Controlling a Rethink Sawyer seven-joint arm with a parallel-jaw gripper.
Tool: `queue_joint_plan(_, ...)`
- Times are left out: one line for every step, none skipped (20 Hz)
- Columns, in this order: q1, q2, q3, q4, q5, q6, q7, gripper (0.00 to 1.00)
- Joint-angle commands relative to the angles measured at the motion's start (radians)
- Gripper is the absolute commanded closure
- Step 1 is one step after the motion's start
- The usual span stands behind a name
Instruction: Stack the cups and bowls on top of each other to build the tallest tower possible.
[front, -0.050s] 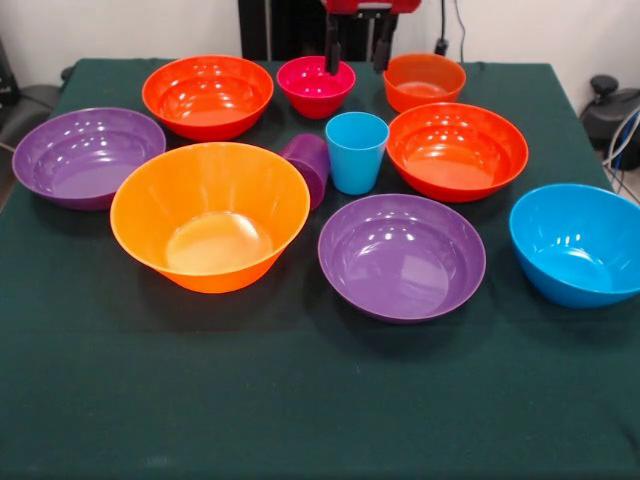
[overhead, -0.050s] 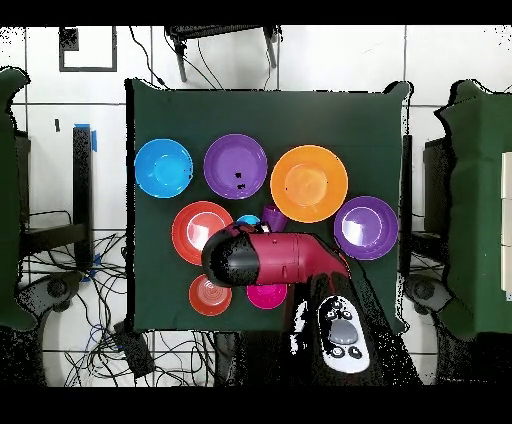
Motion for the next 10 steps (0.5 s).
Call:
queue_joint_plan(0.001,0.071,0.08,-0.067,0.009,0.079,0.054,0.0)
queue_joint_plan(0.0,0.072,0.082,-0.069,0.008,0.078,0.05,0.0)
queue_joint_plan(0.0,0.074,0.082,-0.073,0.006,0.08,0.048,0.0)
queue_joint_plan(0.0,0.076,0.082,-0.077,0.004,0.081,0.045,0.0)
queue_joint_plan(0.0,0.076,0.081,-0.083,0.001,0.082,0.042,0.0)
queue_joint_plan(0.0,0.078,0.081,-0.088,-0.001,0.085,0.039,0.0)
queue_joint_plan(0.0,0.081,0.081,-0.096,-0.003,0.089,0.035,0.0)
queue_joint_plan(-0.001,0.084,0.081,-0.101,-0.005,0.091,0.032,0.0)
queue_joint_plan(0.0,0.088,0.079,-0.111,-0.007,0.094,0.03,0.0)
queue_joint_plan(0.002,0.092,0.077,-0.119,-0.011,0.092,0.029,0.0)
